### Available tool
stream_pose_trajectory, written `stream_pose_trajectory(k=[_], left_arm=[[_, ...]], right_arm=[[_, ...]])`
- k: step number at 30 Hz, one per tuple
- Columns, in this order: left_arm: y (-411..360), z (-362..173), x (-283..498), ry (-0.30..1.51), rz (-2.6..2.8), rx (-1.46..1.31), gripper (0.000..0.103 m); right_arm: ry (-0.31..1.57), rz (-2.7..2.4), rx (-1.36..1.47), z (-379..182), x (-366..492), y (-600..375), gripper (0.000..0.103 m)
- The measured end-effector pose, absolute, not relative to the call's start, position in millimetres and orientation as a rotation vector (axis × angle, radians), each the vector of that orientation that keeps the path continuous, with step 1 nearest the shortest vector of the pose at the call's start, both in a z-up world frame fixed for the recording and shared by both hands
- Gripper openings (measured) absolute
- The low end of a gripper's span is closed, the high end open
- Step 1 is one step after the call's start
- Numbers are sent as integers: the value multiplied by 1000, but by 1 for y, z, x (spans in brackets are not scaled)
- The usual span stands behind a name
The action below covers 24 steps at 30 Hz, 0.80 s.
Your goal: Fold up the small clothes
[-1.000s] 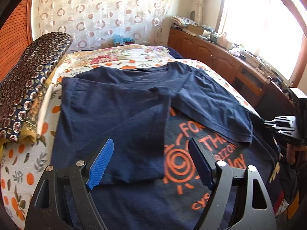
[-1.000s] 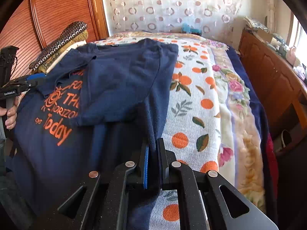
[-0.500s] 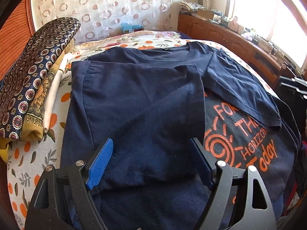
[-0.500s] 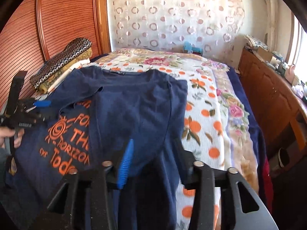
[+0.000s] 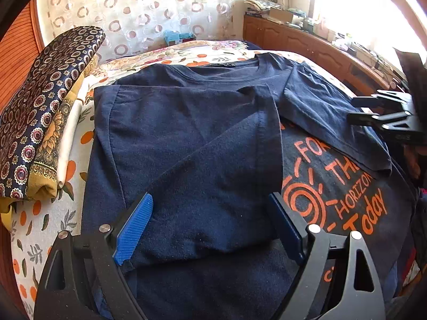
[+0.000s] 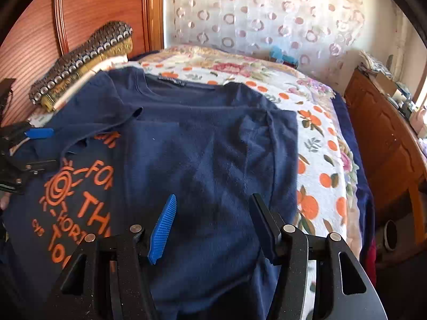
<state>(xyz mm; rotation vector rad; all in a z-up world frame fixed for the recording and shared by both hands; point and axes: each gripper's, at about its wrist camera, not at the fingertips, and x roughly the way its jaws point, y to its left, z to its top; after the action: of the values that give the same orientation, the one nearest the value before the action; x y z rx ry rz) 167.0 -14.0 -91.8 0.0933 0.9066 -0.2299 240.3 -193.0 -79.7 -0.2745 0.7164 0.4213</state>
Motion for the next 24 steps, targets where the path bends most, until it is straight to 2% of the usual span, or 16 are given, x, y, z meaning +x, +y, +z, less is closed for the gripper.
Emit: stream_pose_trajectory(k=[3,6,11,18,24], left_arm=[[-11,-88,169,933,-253,99,87],[-4,-74,171,925,-266,86,87],[18,-44,188,845,-273,60,87],[47,-36,238,845,-237,65,85],[59,-40,273,887,-199,98,73]], right_arm=[[753,426,-301,-86,255,-186,60],[743,445,-266,-87,260,-191,70],[707,467,-223,-94,256,-201,80],[717,479,-238,-96,258,-200,82],[717,488,-224,-79,270,-209,82]])
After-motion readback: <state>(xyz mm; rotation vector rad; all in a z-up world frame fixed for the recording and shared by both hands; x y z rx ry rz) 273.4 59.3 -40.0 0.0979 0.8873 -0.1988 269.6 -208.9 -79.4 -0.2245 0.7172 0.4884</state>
